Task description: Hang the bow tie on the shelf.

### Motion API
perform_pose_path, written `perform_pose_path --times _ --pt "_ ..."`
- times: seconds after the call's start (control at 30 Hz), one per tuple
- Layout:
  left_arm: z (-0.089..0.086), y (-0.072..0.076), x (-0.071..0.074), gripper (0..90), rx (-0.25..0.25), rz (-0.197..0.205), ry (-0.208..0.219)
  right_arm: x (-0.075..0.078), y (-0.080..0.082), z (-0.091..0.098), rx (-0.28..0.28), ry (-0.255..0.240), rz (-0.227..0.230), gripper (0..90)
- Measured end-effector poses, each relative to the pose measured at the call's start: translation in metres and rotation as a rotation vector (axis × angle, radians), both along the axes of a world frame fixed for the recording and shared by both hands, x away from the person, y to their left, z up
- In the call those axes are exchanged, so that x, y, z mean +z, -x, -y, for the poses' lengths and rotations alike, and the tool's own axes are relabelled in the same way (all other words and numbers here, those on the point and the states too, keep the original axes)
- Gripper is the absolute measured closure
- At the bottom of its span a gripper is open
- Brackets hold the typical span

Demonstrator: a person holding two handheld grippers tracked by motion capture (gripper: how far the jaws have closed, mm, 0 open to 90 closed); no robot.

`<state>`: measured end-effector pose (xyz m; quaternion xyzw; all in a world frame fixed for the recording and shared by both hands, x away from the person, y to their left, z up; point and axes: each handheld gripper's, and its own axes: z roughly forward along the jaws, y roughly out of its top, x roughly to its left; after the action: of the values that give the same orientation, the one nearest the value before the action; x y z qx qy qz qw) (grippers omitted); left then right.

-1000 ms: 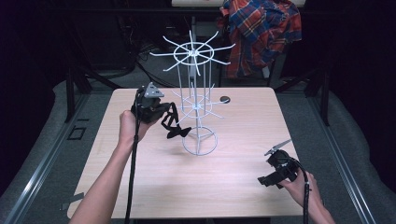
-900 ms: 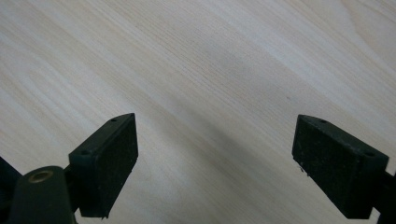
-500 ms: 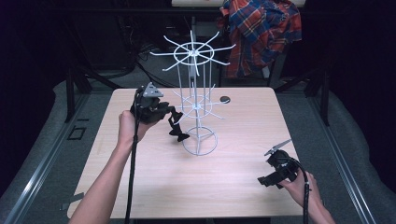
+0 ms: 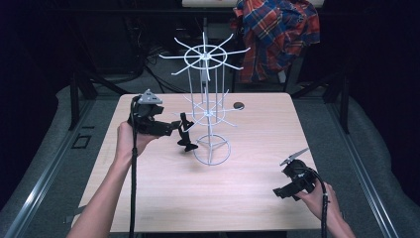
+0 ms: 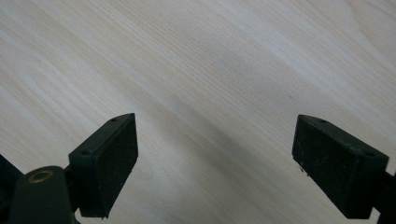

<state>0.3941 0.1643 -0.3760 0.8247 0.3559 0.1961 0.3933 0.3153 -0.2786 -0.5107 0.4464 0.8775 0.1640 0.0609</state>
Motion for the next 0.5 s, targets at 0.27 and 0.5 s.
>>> perform_pose_path --times 0.27,0.5 --pt "-0.02 0.018 -0.004 4.0 0.053 0.005 -0.001 0.001 0.0 -0.001 0.001 0.001 0.0 13.8" --pt "-0.039 0.033 -0.017 0.0 0.099 -0.04 -0.014 0.002 0.0 -0.002 0.006 0.025 0.001 13.8"
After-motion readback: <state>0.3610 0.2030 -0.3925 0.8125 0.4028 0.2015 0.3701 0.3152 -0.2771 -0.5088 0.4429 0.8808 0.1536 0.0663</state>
